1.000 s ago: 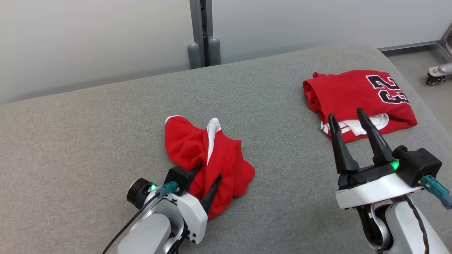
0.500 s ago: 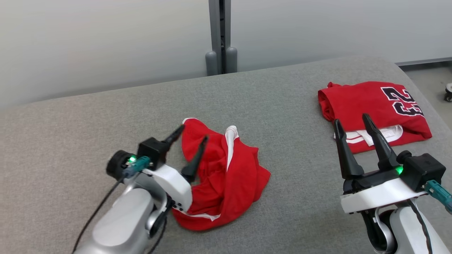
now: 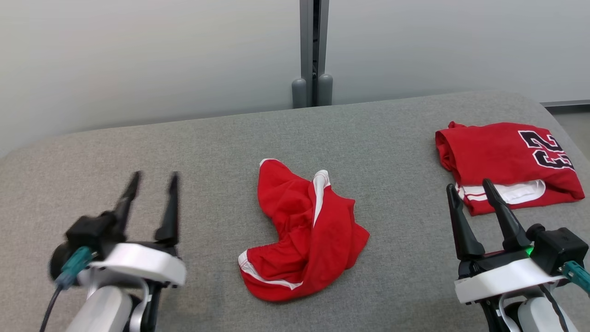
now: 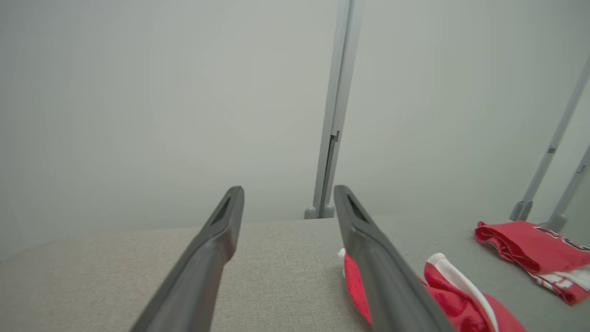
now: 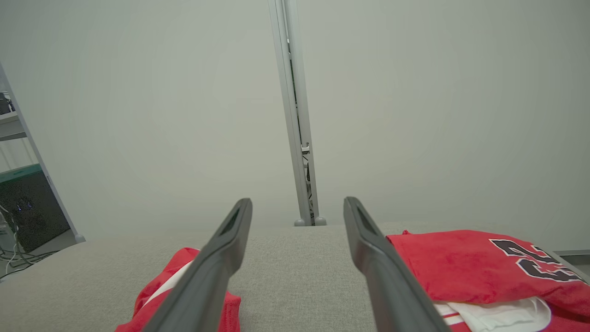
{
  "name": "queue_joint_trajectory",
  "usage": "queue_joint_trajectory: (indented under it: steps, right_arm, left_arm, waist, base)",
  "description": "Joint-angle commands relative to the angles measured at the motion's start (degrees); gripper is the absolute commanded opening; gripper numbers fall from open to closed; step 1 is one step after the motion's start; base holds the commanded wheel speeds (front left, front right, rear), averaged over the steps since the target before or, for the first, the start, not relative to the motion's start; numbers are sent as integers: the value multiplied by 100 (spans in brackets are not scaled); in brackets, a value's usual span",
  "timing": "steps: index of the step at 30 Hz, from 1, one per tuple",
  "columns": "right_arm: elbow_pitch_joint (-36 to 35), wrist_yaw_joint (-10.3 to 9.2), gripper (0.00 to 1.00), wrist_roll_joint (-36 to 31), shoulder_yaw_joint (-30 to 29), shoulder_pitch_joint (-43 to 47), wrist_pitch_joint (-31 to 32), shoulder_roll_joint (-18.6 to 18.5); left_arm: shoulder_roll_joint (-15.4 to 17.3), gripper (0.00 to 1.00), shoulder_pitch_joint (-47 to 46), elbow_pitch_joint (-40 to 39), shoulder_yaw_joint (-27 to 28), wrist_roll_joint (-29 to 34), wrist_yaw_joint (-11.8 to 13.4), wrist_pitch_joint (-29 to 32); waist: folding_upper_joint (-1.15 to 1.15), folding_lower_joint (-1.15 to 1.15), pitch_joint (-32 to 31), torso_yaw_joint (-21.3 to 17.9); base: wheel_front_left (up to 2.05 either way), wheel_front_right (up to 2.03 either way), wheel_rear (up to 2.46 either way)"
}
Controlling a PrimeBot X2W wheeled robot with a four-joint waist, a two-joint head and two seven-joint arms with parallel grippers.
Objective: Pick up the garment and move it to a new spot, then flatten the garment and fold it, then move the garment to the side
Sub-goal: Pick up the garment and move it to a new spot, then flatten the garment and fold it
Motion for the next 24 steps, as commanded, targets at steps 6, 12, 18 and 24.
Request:
queue_joint_trajectory:
  steps: [6, 12, 18, 24]
  right_arm:
    - [-62, 1, 100, 1, -56, 56, -26, 14]
    - [-108, 1, 100, -39, -168, 151, -26, 54]
    - [-142, 1, 100, -71, -301, 271, -26, 98]
    - [-153, 1, 100, -100, -315, 313, -26, 127]
  left_arm:
    - [66, 100, 832, -454, 404, 235, 255, 4]
    - [2, 100, 1449, -662, 794, 337, 392, 4]
    - [-221, 100, 1911, -744, 1253, 676, 47, 4]
    - [-359, 100, 1976, -665, 1428, 913, -172, 4]
  waist:
    - [0, 0, -32, 56]
    - [0, 0, -68, 113]
    - [0, 0, -64, 186]
    - [0, 0, -69, 210]
  base:
    - [0, 0, 0]
    - [0, 0, 0]
    - [0, 0, 0]
    - [0, 0, 0]
